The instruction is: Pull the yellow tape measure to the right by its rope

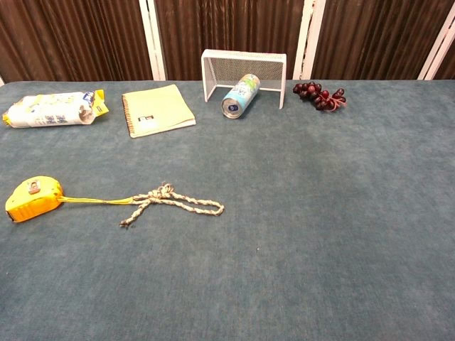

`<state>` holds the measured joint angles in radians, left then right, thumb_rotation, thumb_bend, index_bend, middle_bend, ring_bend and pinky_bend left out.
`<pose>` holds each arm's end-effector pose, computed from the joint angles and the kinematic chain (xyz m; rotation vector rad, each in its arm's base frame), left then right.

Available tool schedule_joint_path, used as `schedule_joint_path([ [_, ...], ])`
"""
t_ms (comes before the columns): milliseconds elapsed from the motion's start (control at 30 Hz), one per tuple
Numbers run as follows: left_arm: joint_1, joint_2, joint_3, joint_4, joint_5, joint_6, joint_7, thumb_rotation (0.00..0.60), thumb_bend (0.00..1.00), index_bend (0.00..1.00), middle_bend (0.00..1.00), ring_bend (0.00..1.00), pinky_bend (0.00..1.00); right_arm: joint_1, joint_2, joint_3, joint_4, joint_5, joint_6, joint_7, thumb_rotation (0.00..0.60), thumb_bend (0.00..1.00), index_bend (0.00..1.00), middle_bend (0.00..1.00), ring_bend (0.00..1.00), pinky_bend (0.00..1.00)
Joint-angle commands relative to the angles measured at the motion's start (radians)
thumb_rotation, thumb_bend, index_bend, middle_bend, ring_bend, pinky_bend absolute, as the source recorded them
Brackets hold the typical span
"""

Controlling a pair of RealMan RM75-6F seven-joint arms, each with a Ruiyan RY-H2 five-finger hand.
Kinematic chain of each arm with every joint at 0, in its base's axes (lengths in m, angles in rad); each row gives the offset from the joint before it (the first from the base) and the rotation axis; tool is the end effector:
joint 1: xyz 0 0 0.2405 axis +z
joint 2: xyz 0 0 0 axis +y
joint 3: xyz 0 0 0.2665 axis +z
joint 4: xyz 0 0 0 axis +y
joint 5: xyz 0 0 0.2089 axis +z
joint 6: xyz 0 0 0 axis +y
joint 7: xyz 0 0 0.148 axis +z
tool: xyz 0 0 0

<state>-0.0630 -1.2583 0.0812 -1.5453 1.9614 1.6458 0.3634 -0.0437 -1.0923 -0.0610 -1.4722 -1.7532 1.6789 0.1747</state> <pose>-0.2613 0.1366 0.1073 -1.7501 -0.4374 -0.9979 -0.3288 -0.1183 0.1795 1.4989 -0.8678 1.0053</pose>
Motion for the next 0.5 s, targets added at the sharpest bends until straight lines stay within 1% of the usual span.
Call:
schedule_joint_path([
  [33, 0.001, -0.002, -0.002, -0.001, -0.008, -0.004, 0.001, 0.6, 0.37, 0.13, 0.1, 0.07, 0.29, -0.002, -0.003, -0.001, 0.006, -0.004, 0.005, 0.004, 0.6, 0.0, 0.0, 0.0, 0.0, 0.08],
  [167, 0.004, 0.001, 0.0, -0.007, -0.01, -0.006, 0.009, 0.6, 0.37, 0.13, 0.11, 0.07, 0.29, 0.001, -0.009, 0.0, 0.016, -0.005, 0.002, -0.014, 0.6, 0.0, 0.0, 0.0, 0.0, 0.08],
  [300, 0.009, 0.0, 0.002, -0.003, -0.008, 0.004, 0.003, 0.6, 0.37, 0.13, 0.11, 0.07, 0.29, 0.009, -0.017, -0.003, 0.026, -0.027, 0.002, -0.019, 0.6, 0.0, 0.0, 0.0, 0.0, 0.08],
  [367, 0.006, 0.002, -0.002, -0.004, -0.016, 0.001, -0.006, 0.6, 0.37, 0.13, 0.11, 0.07, 0.29, 0.015, -0.03, 0.005, 0.038, -0.039, 0.017, -0.024, 0.6, 0.0, 0.0, 0.02, 0.0, 0.1],
  [400, 0.004, 0.003, -0.004, -0.005, -0.021, -0.002, -0.011, 0.6, 0.37, 0.13, 0.11, 0.07, 0.29, 0.017, -0.039, 0.011, 0.045, -0.044, 0.025, -0.026, 0.6, 0.0, 0.0, 0.05, 0.01, 0.14],
  [433, 0.002, 0.005, -0.009, -0.008, -0.029, -0.005, -0.016, 0.6, 0.37, 0.13, 0.11, 0.07, 0.29, 0.022, -0.053, 0.02, 0.057, -0.05, 0.037, -0.028, 0.6, 0.0, 0.0, 0.11, 0.04, 0.2],
  [467, 0.0, 0.007, -0.011, -0.01, -0.035, -0.009, -0.02, 0.6, 0.37, 0.13, 0.11, 0.07, 0.29, 0.025, -0.065, 0.026, 0.066, -0.054, 0.046, -0.026, 0.6, 0.0, 0.0, 0.17, 0.09, 0.28],
  [500, -0.001, 0.009, -0.012, -0.012, -0.04, -0.011, -0.024, 0.6, 0.37, 0.13, 0.11, 0.07, 0.29, 0.028, -0.078, 0.034, 0.074, -0.055, 0.055, -0.022, 0.6, 0.0, 0.01, 0.25, 0.18, 0.39],
])
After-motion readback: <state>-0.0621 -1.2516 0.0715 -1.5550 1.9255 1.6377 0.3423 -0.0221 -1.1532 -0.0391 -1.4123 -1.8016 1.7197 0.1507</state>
